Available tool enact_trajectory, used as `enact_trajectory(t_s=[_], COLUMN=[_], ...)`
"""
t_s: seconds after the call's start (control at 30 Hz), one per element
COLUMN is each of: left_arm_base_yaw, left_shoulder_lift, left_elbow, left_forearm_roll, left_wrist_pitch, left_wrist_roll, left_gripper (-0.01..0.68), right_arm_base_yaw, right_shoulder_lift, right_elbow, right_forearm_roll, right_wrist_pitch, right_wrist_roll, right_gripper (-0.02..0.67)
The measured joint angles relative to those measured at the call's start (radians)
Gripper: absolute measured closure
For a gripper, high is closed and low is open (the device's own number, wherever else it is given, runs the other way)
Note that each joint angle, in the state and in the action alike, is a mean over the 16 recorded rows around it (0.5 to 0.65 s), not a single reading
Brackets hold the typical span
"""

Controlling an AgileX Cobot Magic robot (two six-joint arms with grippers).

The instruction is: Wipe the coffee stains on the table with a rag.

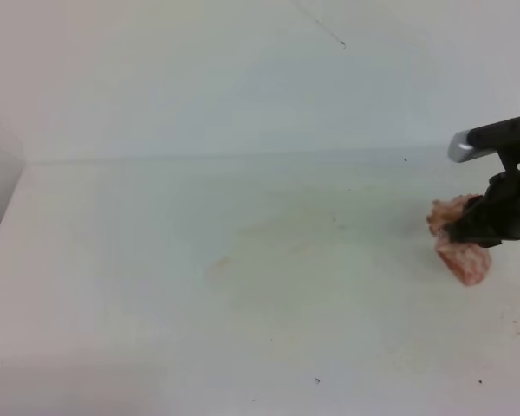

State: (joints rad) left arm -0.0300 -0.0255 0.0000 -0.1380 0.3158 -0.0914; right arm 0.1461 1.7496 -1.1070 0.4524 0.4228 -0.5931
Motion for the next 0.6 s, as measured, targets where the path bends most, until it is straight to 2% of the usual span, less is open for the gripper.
enact_trajectory(t_s=[0.17,0.27,0.33,0.6], left_arm_base_yaw=[0.000,0.000,0.000,0.000], left_shoulder_lift=[0.000,0.000,0.000,0.000], left_elbow=[0.000,0.000,0.000,0.003], left_forearm_roll=[0.000,0.000,0.000,0.000], left_wrist_pitch=[0.000,0.000,0.000,0.000], left_wrist_roll=[0.000,0.000,0.000,0.000], left_gripper=[0.675,0.675,0.675,0.675], right_arm_base_yaw=[0.002,0.002,0.002,0.001], right_shoulder_lift=[-0.019,-0.049,-0.079,-0.261], right_elbow=[0.000,0.000,0.000,0.000], right_forearm_roll=[0.079,0.113,0.129,0.145], right_wrist_pitch=[0.024,0.038,0.047,0.096], right_wrist_roll=[-0.095,-0.146,-0.170,-0.216], right_gripper=[0.290,0.283,0.315,0.526])
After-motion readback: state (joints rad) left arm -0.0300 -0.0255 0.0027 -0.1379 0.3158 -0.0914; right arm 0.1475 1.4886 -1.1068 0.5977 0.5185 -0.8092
